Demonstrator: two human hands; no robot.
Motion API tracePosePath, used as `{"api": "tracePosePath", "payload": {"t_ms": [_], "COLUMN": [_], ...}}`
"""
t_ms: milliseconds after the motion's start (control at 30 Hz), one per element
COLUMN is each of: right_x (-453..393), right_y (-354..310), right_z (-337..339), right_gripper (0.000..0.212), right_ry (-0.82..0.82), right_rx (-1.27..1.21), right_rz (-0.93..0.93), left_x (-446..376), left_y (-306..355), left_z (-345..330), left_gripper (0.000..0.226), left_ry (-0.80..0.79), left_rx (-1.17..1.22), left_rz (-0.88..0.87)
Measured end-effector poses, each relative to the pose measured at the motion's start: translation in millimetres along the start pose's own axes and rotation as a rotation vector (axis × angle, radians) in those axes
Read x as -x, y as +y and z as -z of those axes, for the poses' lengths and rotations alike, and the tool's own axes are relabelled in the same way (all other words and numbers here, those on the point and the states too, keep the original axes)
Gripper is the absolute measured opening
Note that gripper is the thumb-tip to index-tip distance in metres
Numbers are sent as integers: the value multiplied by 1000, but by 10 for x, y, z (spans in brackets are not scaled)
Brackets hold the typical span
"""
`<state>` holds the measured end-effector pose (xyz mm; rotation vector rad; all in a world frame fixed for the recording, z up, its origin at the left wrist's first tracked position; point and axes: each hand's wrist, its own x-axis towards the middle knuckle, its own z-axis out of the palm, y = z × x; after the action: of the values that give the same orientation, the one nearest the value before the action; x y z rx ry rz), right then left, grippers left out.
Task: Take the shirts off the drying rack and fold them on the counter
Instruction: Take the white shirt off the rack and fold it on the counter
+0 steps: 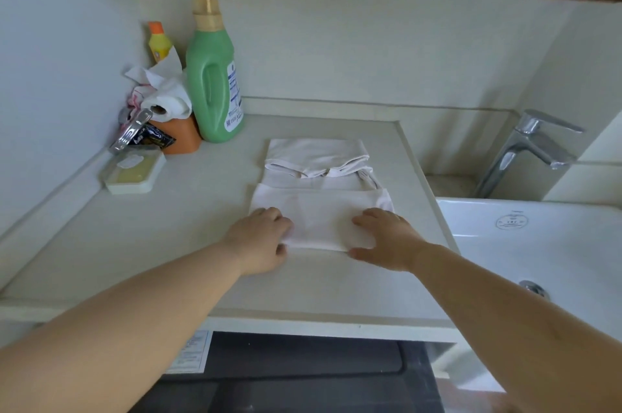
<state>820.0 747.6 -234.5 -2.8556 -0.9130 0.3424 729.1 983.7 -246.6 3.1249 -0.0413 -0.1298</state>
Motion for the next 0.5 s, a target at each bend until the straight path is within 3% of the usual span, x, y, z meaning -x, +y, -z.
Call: {"api": "tracePosePath", "payload": {"t_ms": [267,367,500], "right_x": [-27,-22,31], "right_y": [-34,-31,-15], "right_z": [-31,-6,201], "right_gripper": [61,58,11], "right_ry": [-1,-12,125], "right_rx": [57,132,-85], "right_rz": [-66,-149,-268], "left_x": [-151,-120,-5], "left_y": [99,-53,-307], "left_z": [30,62,317], "left_gripper": [43,26,12], "left_ry": [35,130,206], "left_rx": [-114,72,380], "left_rz": [44,106,100]}}
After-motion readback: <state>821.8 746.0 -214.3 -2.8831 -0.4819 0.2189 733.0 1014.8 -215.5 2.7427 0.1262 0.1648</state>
